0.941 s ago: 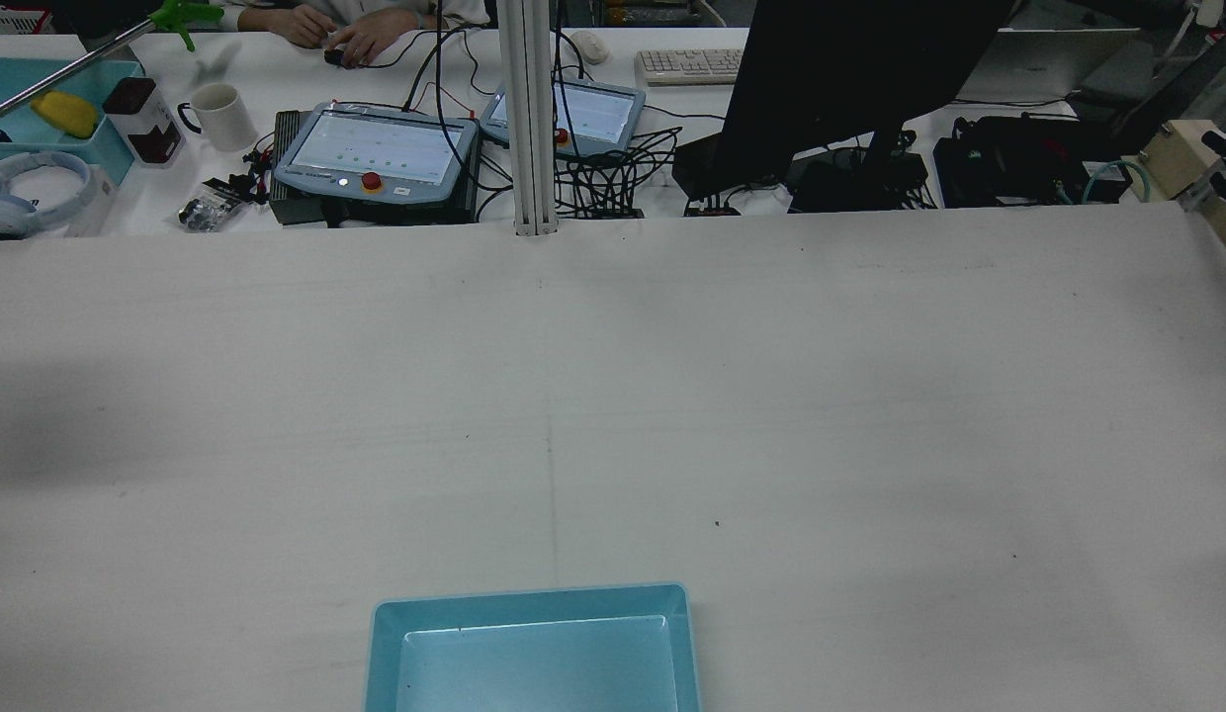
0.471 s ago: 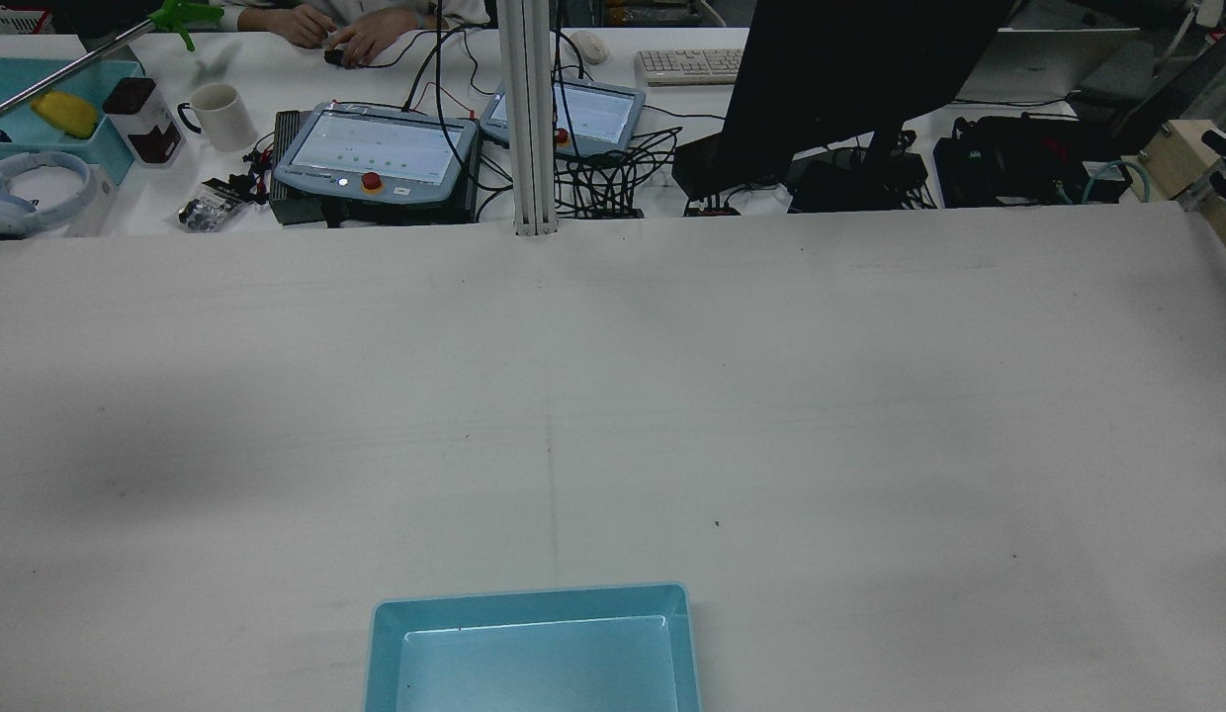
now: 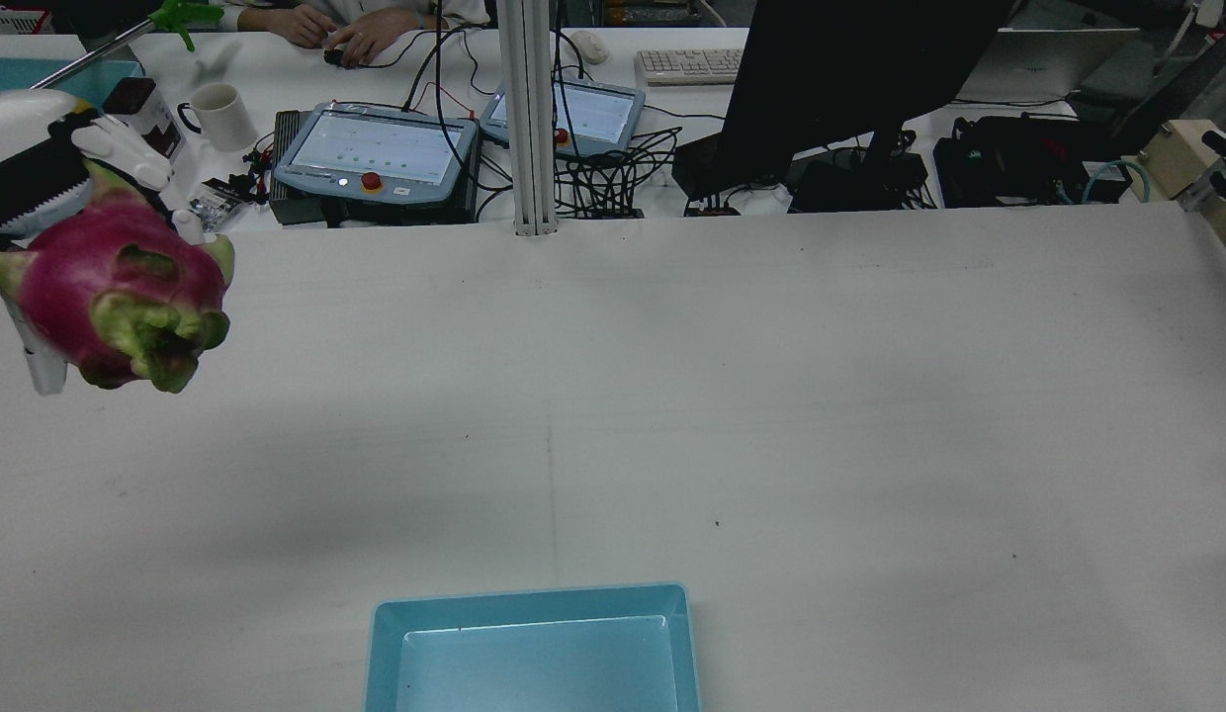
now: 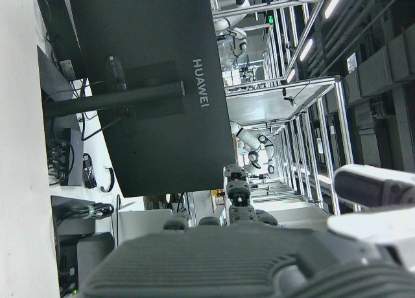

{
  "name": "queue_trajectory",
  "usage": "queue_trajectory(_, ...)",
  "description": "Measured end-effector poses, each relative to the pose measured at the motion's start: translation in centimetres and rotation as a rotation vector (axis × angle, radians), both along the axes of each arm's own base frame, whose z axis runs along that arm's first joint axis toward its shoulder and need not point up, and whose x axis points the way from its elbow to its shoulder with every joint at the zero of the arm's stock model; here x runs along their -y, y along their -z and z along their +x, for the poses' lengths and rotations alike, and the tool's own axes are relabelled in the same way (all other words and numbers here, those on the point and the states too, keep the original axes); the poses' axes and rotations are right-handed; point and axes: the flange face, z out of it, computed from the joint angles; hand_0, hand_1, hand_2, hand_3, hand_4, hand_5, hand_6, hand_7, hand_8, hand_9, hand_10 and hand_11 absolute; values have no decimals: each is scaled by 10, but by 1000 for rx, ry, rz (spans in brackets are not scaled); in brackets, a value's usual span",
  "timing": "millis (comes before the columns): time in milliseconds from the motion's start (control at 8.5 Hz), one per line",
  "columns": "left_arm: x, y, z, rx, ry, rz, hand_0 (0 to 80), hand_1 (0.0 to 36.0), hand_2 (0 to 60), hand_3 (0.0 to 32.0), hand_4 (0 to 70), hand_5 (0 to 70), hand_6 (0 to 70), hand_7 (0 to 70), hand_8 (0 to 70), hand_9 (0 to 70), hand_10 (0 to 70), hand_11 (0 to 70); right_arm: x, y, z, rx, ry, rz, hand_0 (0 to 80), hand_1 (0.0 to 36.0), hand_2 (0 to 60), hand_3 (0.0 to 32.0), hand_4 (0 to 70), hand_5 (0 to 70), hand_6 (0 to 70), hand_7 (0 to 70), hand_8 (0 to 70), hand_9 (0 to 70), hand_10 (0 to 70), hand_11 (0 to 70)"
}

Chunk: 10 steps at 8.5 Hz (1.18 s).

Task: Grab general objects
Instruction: 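Carry the dragon fruit with the left hand over the blue tray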

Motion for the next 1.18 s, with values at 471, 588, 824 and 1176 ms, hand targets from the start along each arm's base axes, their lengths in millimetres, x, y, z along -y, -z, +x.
queue_trajectory(471, -38, 107, 119, 78, -118, 75, 591, 212, 600, 0, 700, 700, 700, 700, 700, 700, 700, 700, 0, 0, 0, 0, 1, 0, 0, 0, 0, 0, 0, 0, 0, 0, 0, 0, 0, 0)
queue_trajectory(588, -49, 111, 141, 86, -128, 73, 590, 209, 600, 0, 700, 700, 700, 700, 700, 700, 700, 700, 0, 0, 0, 0, 1, 0, 0, 0, 0, 0, 0, 0, 0, 0, 0, 0, 0, 0)
queue_trajectory(824, -61, 113, 161, 91, -135, 65, 587, 204, 600, 0, 700, 700, 700, 700, 700, 700, 700, 700, 0, 0, 0, 0, 0, 0, 0, 0, 0, 0, 0, 0, 0, 0, 0, 0, 0, 0)
queue_trajectory(1176, -80, 125, 187, 43, -138, 46, 566, 238, 600, 0, 653, 700, 700, 700, 700, 700, 700, 700, 0, 0, 0, 0, 0, 1, 0, 0, 0, 0, 0, 0, 0, 0, 0, 0, 0, 0)
